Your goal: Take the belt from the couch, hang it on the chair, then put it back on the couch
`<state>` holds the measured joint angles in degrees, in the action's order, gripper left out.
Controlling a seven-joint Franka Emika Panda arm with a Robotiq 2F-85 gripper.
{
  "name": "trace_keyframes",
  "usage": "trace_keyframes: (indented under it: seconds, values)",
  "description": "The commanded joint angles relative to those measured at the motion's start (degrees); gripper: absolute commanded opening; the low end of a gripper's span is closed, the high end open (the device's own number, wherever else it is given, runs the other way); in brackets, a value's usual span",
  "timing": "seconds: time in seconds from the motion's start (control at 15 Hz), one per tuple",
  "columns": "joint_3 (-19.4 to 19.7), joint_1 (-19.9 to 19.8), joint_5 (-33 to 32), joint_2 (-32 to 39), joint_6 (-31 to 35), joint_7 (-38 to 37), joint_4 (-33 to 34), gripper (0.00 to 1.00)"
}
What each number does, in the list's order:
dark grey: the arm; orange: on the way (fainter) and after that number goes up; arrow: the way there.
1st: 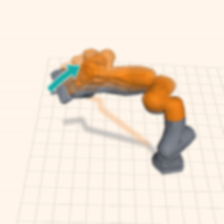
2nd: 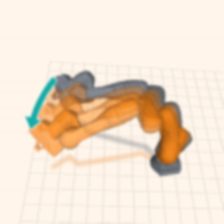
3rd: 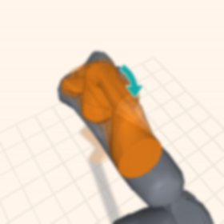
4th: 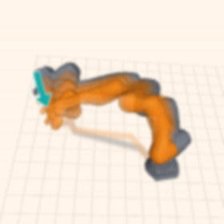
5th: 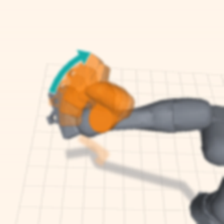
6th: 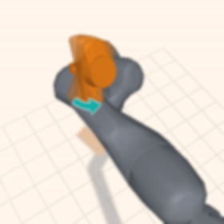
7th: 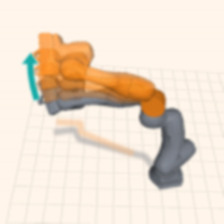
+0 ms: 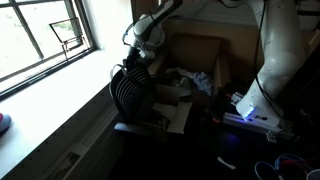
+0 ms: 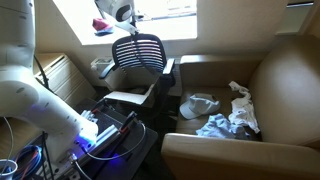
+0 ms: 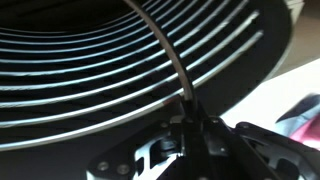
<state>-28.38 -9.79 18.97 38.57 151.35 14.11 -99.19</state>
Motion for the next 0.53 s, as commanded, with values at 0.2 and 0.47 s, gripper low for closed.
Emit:
trace_keyframes:
  seconds: [0.2, 0.47]
  values:
    - [-11.93, -11.37, 15.97, -8.66, -26.98, 1.58, 8.84, 0.01]
    - [-3.35, -11.31, 37.45, -17.54, -40.55, 2.51, 13.49, 0.01]
